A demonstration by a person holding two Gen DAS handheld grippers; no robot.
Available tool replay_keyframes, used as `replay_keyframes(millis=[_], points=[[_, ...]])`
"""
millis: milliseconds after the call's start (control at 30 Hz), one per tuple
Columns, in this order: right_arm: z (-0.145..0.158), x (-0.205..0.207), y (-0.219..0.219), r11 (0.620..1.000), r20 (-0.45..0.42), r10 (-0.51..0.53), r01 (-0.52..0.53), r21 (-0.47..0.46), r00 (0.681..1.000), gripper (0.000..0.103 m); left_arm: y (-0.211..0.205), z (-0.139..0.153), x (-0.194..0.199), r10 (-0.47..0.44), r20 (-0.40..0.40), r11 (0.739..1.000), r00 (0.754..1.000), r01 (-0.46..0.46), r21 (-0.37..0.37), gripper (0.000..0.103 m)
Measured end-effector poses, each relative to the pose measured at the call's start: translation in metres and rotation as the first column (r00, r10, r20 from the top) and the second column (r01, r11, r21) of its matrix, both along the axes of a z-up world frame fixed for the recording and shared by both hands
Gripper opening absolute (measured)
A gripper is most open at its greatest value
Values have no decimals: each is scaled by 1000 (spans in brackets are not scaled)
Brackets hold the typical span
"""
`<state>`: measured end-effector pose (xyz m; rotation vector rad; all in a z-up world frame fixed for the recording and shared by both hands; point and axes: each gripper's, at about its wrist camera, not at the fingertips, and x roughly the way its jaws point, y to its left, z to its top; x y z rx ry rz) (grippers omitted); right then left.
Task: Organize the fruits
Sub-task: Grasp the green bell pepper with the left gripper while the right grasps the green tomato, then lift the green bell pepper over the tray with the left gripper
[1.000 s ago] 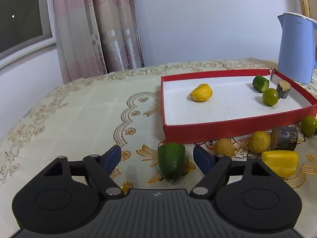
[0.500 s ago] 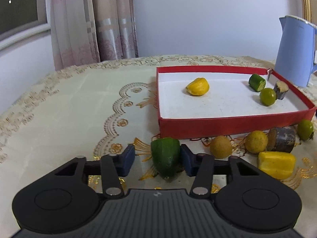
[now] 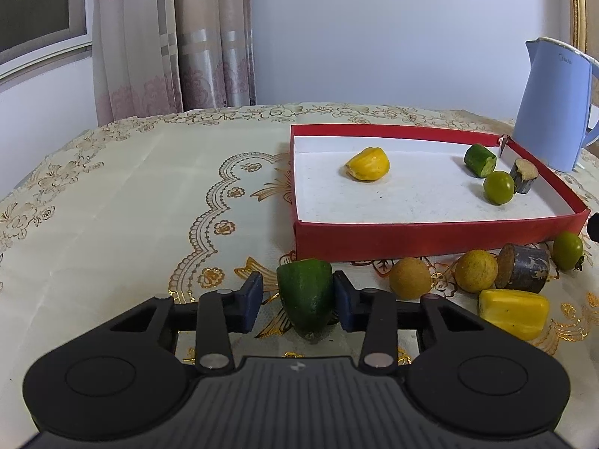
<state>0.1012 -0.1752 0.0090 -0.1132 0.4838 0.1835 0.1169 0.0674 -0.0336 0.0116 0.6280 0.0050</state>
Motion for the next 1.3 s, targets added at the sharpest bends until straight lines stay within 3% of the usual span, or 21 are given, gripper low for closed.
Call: replay_keyframes(millis=[200,400,900,1000,1133,1300], points=[[-1,2,-3,1000,-18,-13,13,-9,1000,69,3,2,0,-27,4,998,1000,27,-58,39],[-6,6,-2,999,-38,-25,24,-44,999,68,0,0,0,-15,-2,999,1000,15,-30,30],[-13,13,-4,998,-87,-25,19,-67,996,68,1,3,-3,-7,7,999,1000,7,-33,30],[-17,16,-4,997,-104,-25,18,-71,994,62,1,4,-6,3,17,1000,1000,-2,-23,30],[-23,21,-5,996,-133,-42,31,-80,990,47,0,6,-7,-9,21,1000,1000,9,-22,30],[-27,25,-3,996,-143,-32,19,-89,989,43,-2,8,-9,-12,33,1000,999,13,-18,30]])
